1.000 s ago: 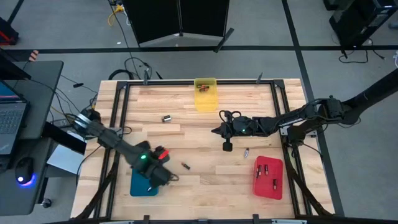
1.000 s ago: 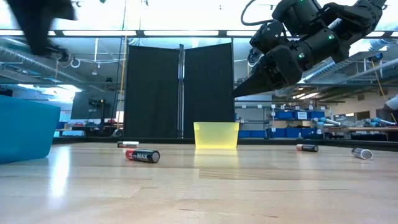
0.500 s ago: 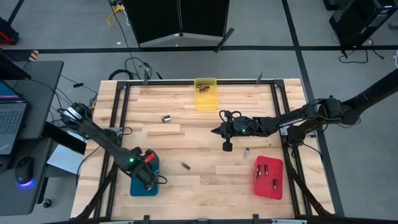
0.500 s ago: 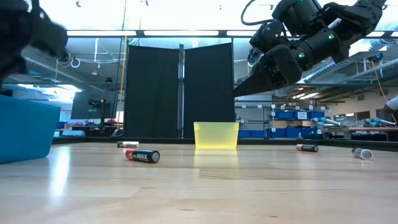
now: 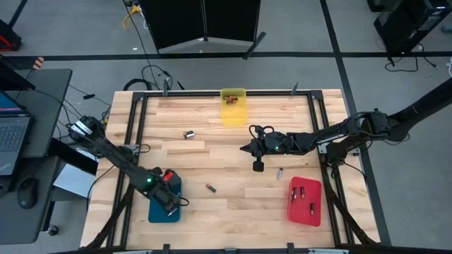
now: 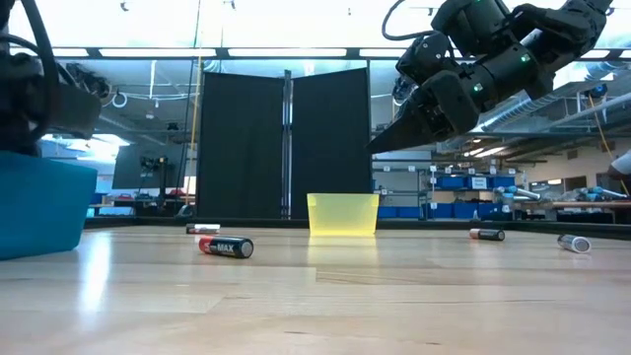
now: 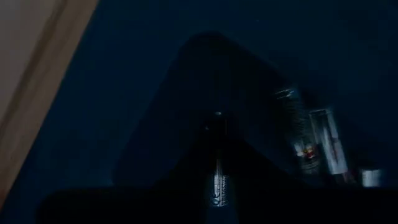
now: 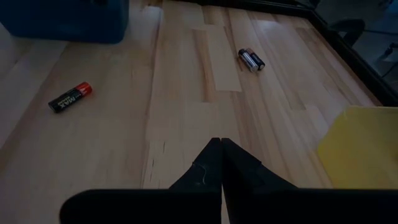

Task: Sort batteries
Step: Put the bottom left silver battery into the blue bin, then put the right golden battery into the red bin

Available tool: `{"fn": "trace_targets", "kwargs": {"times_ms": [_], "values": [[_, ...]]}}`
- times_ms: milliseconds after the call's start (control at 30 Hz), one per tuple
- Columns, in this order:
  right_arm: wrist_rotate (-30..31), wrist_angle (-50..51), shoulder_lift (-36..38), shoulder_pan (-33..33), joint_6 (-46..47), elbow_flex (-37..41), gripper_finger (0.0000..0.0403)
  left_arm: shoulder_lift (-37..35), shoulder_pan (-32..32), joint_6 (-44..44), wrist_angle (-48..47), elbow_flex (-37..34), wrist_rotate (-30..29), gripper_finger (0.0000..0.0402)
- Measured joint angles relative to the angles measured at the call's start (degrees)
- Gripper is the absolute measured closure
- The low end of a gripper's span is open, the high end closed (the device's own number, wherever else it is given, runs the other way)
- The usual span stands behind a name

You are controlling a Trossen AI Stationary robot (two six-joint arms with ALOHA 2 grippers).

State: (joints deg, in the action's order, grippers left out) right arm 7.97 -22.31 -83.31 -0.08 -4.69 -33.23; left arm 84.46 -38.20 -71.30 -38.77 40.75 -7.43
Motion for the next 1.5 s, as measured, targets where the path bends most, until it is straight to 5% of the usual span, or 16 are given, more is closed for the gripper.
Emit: {"fn": "trace_targets", "kwargs": {"times_ms": [233, 533, 1067, 1267, 1500], "values": [[0.1, 0.0, 0.0, 0.0, 0.0, 0.0, 0.0394, -0.1, 0.0, -1.1, 1.8, -0.6, -0.2, 0.0354], [0.1, 0.0, 0.0, 0.0, 0.0, 0.0, 0.0394, 0.3, 0.3, -2.6, -2.3, 3.0, 3.5, 0.0273], [0.1, 0.0, 0.0, 0.0, -0.4, 0.0, 0.0391, 0.2, 0.8, 4.0, -18.7, 18.4, -0.4, 0.0266], [0.1, 0.0, 0.0, 0.0, -0.4, 0.0, 0.0391, 0.2, 4.2, 9.8, -22.2, 23.7, -3.5, 0.0289], [0.1, -0.1, 0.0, 0.0, -1.1, 0.0, 0.0391, 0.2, 15.0, 25.6, -22.3, 24.6, -3.6, 0.039]]}}
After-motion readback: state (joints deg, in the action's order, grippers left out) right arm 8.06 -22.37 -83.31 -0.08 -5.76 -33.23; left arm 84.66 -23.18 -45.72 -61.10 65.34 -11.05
